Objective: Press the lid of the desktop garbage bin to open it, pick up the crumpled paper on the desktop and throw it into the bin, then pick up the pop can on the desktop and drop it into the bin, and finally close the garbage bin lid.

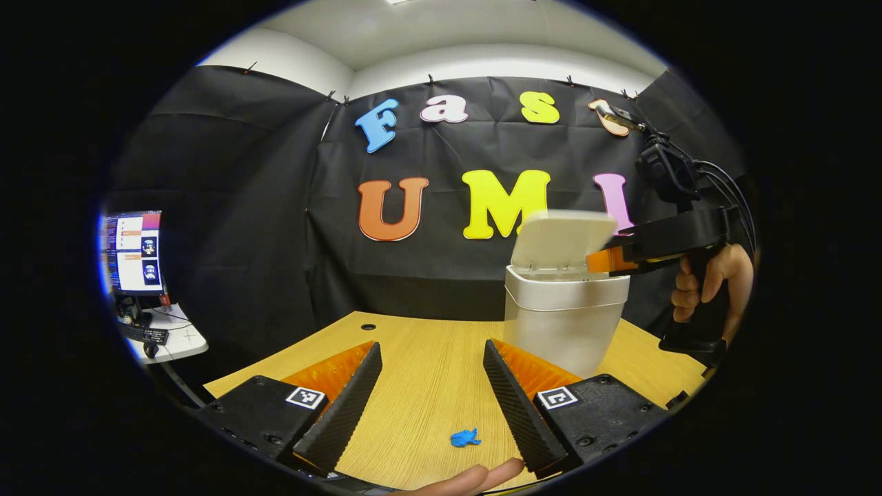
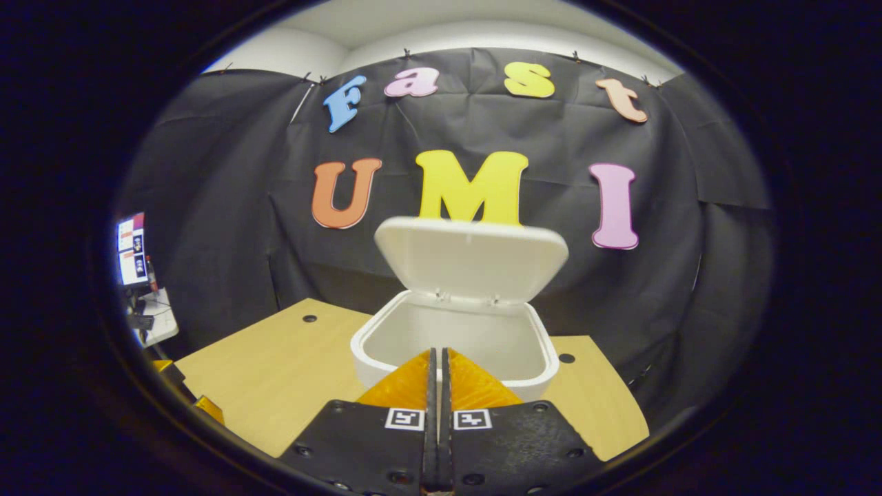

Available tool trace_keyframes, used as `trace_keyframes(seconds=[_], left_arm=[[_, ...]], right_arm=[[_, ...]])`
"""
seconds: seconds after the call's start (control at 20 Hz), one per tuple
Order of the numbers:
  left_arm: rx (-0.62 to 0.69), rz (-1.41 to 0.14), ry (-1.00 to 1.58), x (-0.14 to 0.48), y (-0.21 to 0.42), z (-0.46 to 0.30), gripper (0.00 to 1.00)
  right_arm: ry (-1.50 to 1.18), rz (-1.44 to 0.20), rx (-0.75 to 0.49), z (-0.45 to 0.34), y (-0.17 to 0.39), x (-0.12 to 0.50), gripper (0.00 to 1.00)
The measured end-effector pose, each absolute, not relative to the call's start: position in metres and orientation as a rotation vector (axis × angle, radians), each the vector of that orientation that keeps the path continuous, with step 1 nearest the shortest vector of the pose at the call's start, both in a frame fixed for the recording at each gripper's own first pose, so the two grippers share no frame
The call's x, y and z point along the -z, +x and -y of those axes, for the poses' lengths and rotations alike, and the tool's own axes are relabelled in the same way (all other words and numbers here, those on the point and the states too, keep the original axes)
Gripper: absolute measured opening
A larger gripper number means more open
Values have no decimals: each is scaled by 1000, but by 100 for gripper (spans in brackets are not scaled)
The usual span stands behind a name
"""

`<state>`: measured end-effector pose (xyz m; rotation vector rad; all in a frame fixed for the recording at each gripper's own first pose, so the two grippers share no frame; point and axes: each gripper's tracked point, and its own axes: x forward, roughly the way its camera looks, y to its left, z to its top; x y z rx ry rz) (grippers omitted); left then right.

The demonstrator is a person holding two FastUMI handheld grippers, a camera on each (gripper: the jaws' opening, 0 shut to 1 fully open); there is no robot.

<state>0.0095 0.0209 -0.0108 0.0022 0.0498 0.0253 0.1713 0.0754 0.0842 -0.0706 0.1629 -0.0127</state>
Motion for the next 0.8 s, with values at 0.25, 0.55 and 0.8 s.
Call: trace_keyframes(seconds=[0.25, 0.55, 0.8], left_arm=[[-26, -51, 2, 11, 11, -22, 96], [-26, -71, 14, 18, 16, -23, 96], [0, -69, 7, 18, 19, -23, 95]], right_arm=[[-53, -94, -43, -85, 133, -87, 1], [-39, -19, -83, -74, 85, -80, 33], [3, -35, -110, -62, 56, -50, 51]])
